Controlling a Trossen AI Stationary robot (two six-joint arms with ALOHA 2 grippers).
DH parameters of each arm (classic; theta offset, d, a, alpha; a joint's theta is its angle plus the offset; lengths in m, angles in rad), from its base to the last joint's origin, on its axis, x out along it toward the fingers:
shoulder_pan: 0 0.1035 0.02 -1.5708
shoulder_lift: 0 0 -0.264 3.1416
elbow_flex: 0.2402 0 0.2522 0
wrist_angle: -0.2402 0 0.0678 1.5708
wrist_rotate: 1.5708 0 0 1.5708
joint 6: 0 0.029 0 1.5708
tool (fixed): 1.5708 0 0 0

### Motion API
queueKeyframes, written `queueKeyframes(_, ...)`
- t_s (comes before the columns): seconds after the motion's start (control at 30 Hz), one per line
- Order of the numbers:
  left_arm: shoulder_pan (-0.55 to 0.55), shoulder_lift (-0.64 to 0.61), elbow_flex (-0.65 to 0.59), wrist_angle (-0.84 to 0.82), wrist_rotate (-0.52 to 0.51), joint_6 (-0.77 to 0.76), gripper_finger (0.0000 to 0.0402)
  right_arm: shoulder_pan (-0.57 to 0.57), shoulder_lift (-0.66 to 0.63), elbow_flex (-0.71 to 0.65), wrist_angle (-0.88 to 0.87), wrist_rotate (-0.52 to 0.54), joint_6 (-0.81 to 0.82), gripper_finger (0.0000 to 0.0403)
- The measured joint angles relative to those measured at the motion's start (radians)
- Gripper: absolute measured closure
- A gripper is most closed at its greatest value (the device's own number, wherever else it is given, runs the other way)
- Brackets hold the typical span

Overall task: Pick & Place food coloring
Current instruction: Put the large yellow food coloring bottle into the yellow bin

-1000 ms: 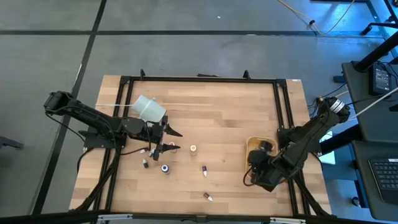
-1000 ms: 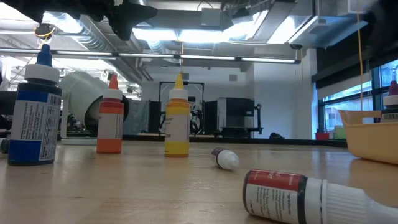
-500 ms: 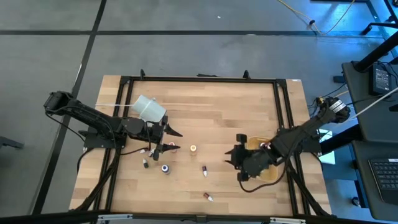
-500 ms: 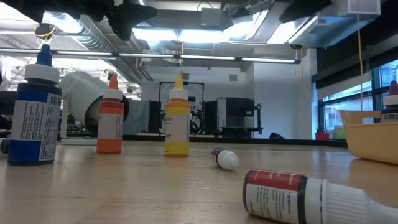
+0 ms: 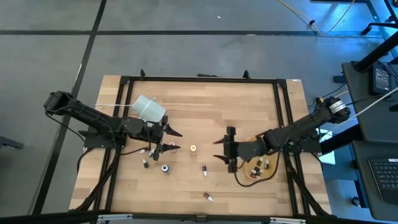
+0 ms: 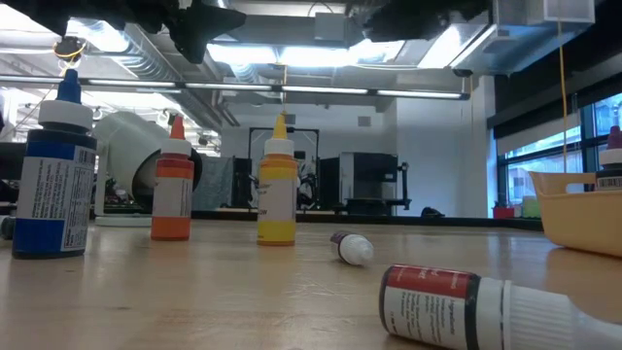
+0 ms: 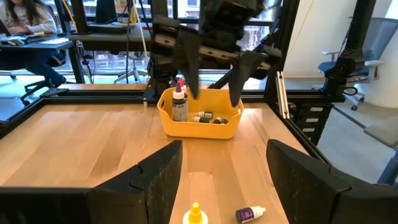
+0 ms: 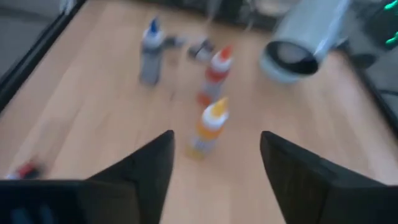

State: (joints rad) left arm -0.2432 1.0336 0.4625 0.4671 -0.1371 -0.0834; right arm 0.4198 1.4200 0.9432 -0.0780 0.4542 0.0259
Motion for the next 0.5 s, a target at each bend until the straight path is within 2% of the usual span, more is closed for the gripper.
queueKeyframes(0.1, 0.0, 0.0, 0.0, 0.0, 0.0, 0.0, 0.0175, -0.031, 0.0, -0.045, 0.128, -0.007, -0.035, 0.0129)
queueKeyframes(0.17, 0.0, 0.0, 0.0, 0.0, 0.0, 0.0, 0.0174, -0.064, 0.01, -0.063, 0.201, -0.073, -0.049, 0.0121)
queueKeyframes(0.33, 0.0, 0.0, 0.0, 0.0, -0.002, 0.0, 0.0171, -0.15, 0.097, -0.087, 0.341, -0.241, -0.055, 0.0121)
queueKeyframes(0.5, 0.0, 0.0, 0.0, 0.001, -0.003, 0.0, 0.0174, -0.21, 0.22, -0.055, 0.442, -0.344, -0.062, 0.0125)
